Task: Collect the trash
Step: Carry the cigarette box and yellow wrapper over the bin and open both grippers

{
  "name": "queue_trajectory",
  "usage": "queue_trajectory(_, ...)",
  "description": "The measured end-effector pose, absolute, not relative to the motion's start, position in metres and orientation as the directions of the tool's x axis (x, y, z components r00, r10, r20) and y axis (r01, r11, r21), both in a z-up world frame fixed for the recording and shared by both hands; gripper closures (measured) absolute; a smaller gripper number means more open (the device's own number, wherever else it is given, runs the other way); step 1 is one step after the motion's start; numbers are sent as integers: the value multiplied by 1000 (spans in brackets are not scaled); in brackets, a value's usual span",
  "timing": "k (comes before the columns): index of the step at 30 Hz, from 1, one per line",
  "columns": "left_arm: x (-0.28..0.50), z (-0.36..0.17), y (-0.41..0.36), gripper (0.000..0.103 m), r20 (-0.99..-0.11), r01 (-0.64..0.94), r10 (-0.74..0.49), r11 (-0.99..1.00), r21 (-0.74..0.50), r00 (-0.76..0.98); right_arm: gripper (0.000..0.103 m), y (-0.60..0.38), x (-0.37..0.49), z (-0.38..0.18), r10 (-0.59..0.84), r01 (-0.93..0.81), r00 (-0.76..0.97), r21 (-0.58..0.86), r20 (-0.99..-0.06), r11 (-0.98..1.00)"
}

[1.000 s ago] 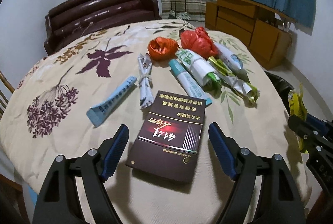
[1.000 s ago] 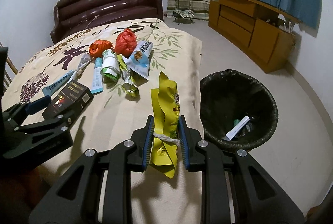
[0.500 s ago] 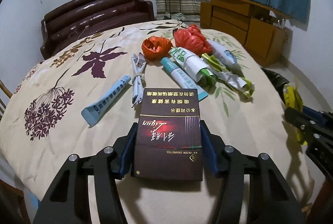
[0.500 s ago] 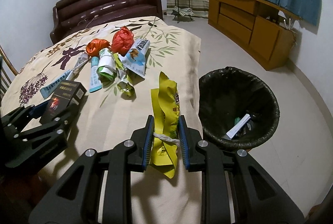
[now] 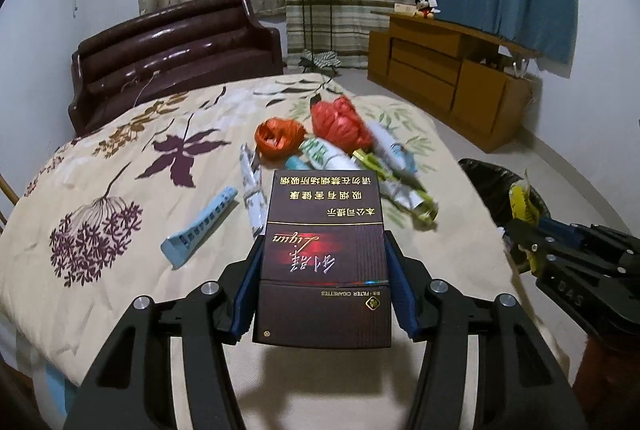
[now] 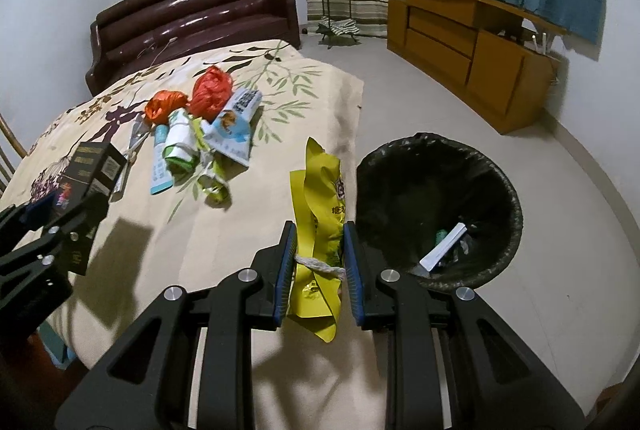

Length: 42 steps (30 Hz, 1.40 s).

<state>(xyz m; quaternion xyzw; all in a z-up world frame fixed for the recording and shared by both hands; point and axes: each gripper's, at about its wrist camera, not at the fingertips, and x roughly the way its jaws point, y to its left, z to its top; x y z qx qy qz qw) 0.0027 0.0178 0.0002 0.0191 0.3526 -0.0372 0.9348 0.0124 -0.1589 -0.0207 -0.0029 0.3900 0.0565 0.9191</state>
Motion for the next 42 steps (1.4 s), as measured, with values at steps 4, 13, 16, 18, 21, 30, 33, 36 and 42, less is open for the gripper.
queue_trajectory(4,8,6,8,48,-647,102,-75,995,4,759,80,-170,16,-17,82,-79,701,37,-708,996)
queue_trajectory(13,32,12,-33,48,-628,172,-134,985,0,766,80,-207,35,-9,15,6,721,28,-692,1000)
queue_trajectory(16,41,11,-49,48,-625,196,-151,981,3,766,80,-220,43,-9,-5,32,722,26,-691,999)
queue_trajectory(18,48,11,-61,48,-622,211,-161,977,7,766,80,-230,49,-9,-19,51,723,26,-690,998)
queue_trajectory(21,59,8,-77,48,-626,229,-171,973,14,761,80,-243,56,-9,-37,72,725,22,-687,997)
queue_trajectory(30,90,-7,-119,48,-656,270,-175,962,47,734,80,-273,78,-20,-58,107,716,27,-696,994)
queue_trajectory(33,101,-11,-132,48,-665,277,-168,959,60,728,80,-282,86,-25,-59,116,711,34,-701,993)
queue_trajectory(36,111,-14,-143,48,-674,282,-162,957,71,720,80,-290,94,-29,-59,123,707,40,-705,992)
queue_trajectory(42,127,-18,-163,48,-685,294,-156,952,88,711,80,-303,105,-34,-62,133,703,45,-708,990)
